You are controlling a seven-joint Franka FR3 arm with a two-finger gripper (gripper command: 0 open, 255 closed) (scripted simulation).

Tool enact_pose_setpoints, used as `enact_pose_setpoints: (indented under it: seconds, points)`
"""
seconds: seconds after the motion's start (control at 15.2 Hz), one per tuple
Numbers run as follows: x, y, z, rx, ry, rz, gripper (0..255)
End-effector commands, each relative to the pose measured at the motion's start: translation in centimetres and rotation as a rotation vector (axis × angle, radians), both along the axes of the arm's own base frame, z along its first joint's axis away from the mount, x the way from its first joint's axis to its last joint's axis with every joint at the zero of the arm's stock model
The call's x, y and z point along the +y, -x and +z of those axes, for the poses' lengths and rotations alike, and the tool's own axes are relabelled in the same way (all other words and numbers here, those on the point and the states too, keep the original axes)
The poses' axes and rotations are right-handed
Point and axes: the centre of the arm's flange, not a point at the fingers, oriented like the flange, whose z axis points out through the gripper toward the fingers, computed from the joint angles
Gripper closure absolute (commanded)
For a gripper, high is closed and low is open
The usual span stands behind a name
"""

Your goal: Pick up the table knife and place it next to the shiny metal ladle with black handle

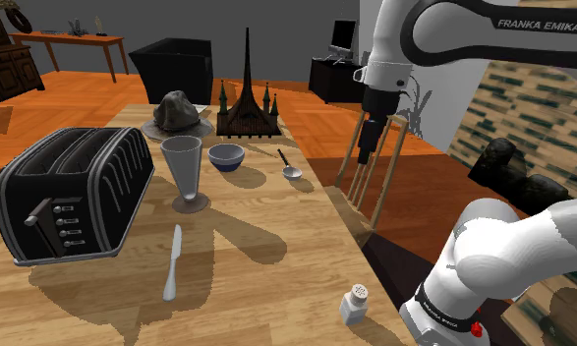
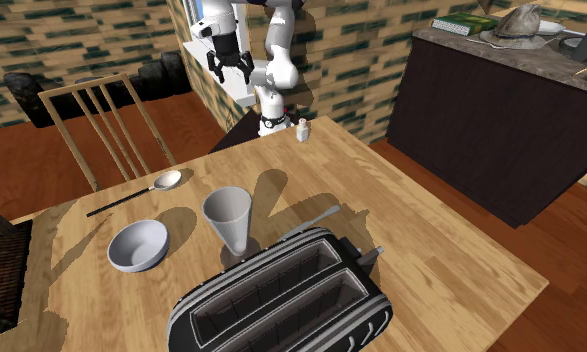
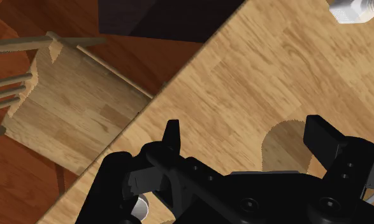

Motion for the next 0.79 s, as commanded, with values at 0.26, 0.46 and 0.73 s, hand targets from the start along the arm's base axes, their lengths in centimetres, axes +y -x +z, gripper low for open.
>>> enact_pose_setpoints:
  seconds: [0.26,0.46,0.73]
  points:
    - [4.2,-1.3,-2.4,-0.007,-0.009,-0.077,0]
    - [7.4,-2.5,-4.2,-0.012,-0.016,-0.134,0]
    - [11.4,-4.5,-6.6,-0.019,-0.026,-0.211,0]
